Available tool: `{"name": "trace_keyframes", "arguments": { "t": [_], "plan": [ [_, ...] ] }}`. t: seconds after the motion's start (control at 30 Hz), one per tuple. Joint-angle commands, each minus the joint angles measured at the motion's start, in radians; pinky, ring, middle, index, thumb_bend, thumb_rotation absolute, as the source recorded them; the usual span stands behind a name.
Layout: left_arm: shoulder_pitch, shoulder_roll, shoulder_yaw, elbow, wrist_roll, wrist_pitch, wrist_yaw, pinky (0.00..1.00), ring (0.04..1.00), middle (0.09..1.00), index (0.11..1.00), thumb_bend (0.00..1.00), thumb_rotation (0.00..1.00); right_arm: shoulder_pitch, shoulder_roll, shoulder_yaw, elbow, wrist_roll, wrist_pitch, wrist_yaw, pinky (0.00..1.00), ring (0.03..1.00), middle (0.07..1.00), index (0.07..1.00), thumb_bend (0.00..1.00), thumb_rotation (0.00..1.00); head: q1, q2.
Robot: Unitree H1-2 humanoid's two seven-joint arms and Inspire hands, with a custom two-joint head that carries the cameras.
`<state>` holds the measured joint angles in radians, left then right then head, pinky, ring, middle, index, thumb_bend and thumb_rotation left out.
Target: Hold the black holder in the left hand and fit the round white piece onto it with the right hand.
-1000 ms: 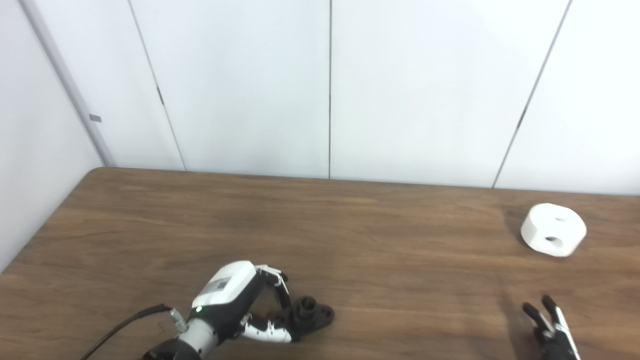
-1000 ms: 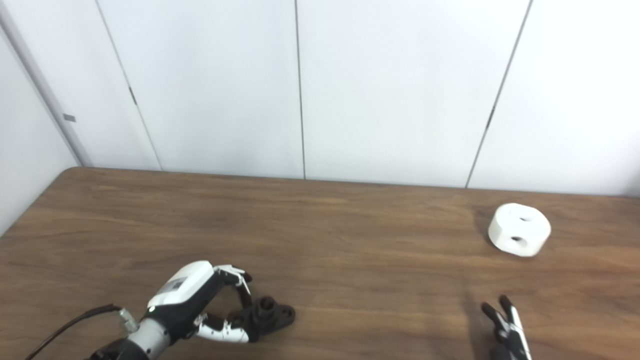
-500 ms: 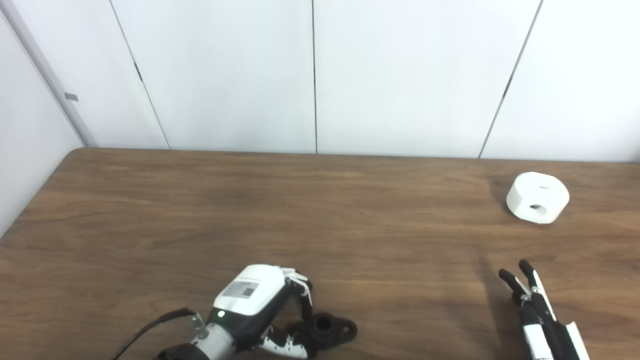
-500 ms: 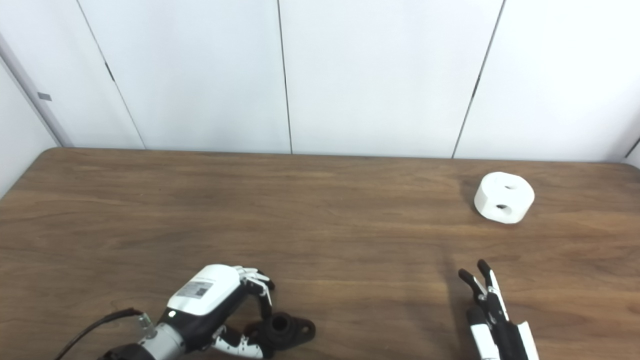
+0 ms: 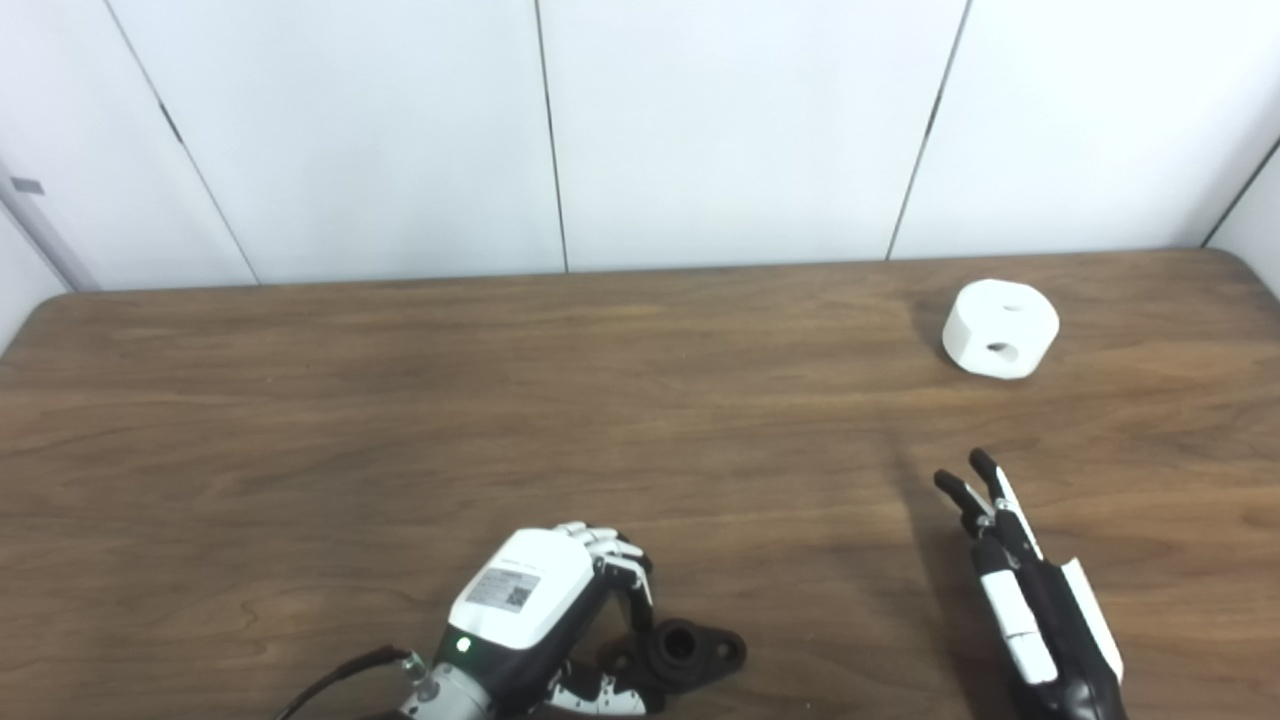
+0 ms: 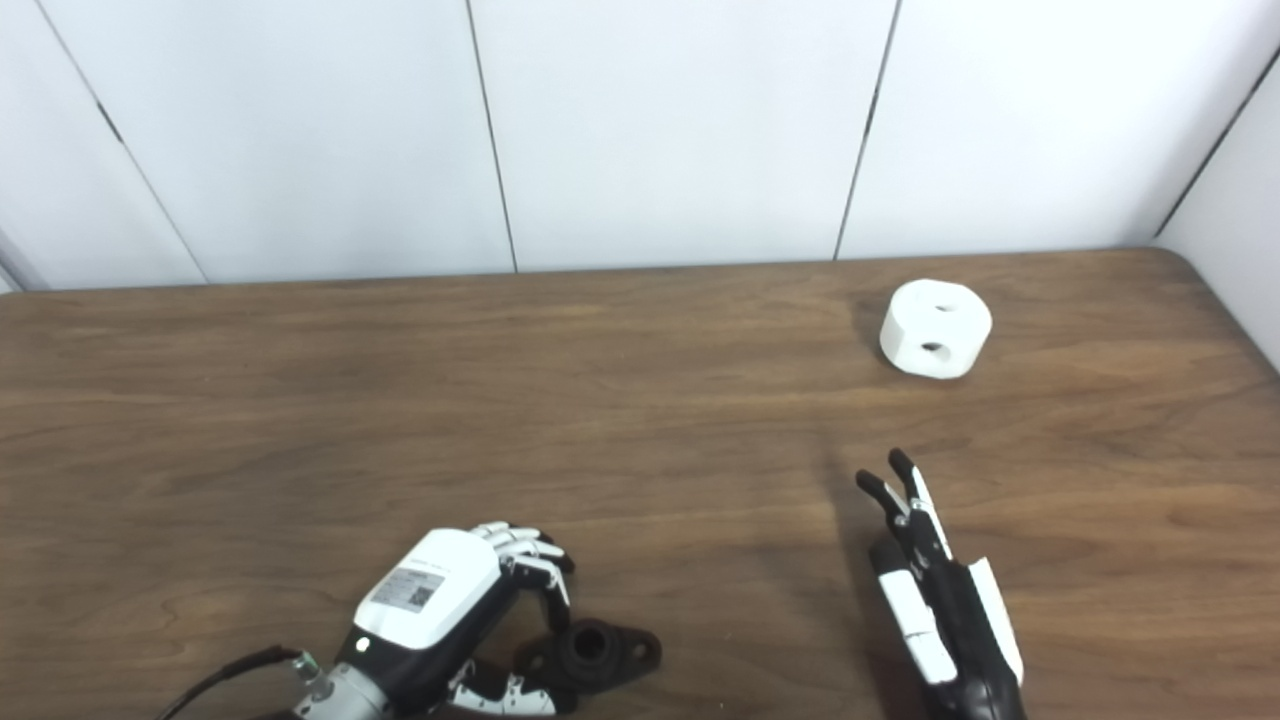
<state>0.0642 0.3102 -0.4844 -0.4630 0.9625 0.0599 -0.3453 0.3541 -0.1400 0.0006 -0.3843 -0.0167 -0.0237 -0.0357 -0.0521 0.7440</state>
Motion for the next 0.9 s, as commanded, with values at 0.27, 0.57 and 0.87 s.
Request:
{"name": "trace_keyframes", "arguments": {
  "t": [0.27, 0.57, 0.87],
  "plan": [
    [0.023, -0.028, 0.019, 0.033, 0.004, -0.038, 0.035, 0.88, 0.837, 0.766, 0.487, 0.52, 0.05, -0.003, 0.034, -0.008, -0.061, 0.004, 0.013, -0.007, 1.00, 0.980, 0.913, 0.977, 0.62, 0.89, -0.013, 0.005],
    [0.018, -0.044, 0.072, 0.073, -0.110, -0.035, 0.019, 0.89, 0.843, 0.777, 0.488, 0.52, 0.05, -0.070, -0.004, -0.046, -0.157, 0.012, 0.133, 0.002, 1.00, 0.988, 0.924, 0.975, 0.63, 0.84, -0.039, -0.005],
    [0.018, -0.052, 0.085, 0.141, -0.187, -0.069, 0.049, 0.90, 0.841, 0.782, 0.487, 0.52, 0.05, -0.142, -0.050, -0.116, -0.210, 0.012, 0.234, 0.019, 1.00, 0.957, 0.910, 0.957, 0.63, 0.79, -0.070, -0.028]
  ]
}}
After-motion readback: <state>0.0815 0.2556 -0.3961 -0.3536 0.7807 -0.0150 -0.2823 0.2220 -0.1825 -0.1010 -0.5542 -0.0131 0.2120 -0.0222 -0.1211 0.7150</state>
